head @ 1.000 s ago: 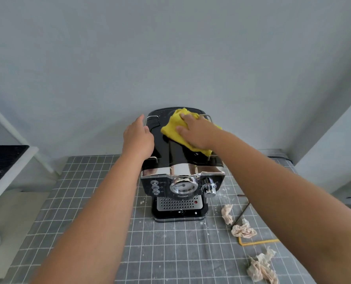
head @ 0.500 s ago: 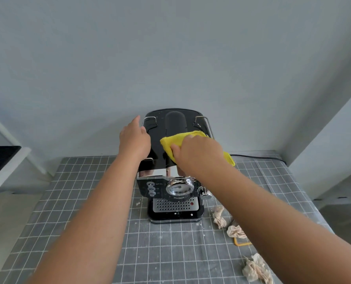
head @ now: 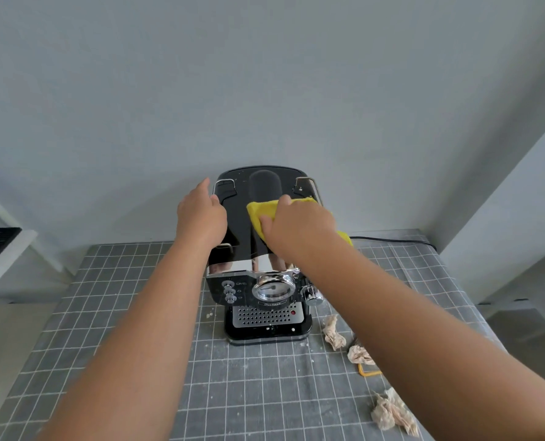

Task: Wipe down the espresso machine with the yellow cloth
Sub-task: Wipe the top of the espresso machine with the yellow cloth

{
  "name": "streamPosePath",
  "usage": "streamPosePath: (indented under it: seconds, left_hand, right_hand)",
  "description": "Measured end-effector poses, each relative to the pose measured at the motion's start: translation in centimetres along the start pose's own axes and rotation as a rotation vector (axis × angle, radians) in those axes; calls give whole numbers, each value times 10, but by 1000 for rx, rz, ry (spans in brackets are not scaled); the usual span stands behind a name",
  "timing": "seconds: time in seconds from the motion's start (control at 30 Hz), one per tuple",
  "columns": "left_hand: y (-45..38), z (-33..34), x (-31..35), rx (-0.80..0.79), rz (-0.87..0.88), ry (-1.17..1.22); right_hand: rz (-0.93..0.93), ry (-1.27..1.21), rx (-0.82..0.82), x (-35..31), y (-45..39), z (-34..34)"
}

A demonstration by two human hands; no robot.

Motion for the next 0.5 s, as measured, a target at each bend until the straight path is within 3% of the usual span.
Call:
streamPosePath:
  seconds: [0.2, 0.4, 0.5]
  left_hand:
    - [0, 1, 2, -18, 13, -5]
    - [3, -1, 6, -19, 9, 2]
    - [4, -2, 6, -9, 7, 14]
  right_hand:
    - [-31, -37, 28, -9, -10, 0]
    - [65, -191, -34, -20, -49, 3]
    - [11, -166, -10, -17, -40, 9]
Point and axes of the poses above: each hand's wrist, its own y-axis away from the middle knuckle, its own z-axis out of the palm, x = y × z, the point moved 2 cm from there along -y, towards the middle knuckle, and after that the axes turned 14 degrees about z, right-handed, at the moved point
